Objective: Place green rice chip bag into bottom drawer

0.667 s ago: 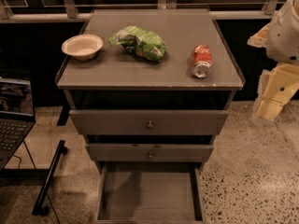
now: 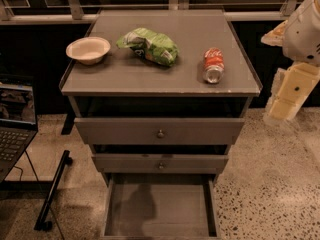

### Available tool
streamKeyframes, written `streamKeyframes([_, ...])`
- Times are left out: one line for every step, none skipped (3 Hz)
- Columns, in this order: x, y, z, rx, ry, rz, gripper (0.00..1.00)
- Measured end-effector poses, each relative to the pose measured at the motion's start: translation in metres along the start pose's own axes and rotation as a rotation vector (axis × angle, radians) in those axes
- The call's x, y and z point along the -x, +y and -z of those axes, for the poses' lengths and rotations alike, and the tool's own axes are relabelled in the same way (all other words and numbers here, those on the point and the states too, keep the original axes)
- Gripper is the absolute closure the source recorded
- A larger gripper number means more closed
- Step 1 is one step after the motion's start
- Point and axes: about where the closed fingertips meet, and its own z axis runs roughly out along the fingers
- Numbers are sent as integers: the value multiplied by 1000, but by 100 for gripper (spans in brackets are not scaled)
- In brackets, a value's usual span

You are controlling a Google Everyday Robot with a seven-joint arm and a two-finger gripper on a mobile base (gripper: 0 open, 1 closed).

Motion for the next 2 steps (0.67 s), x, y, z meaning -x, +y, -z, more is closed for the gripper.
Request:
streamKeyframes([8, -37, -20, -11, -118, -21, 0])
streamKeyframes([26, -86, -49, 1, -217, -59, 0])
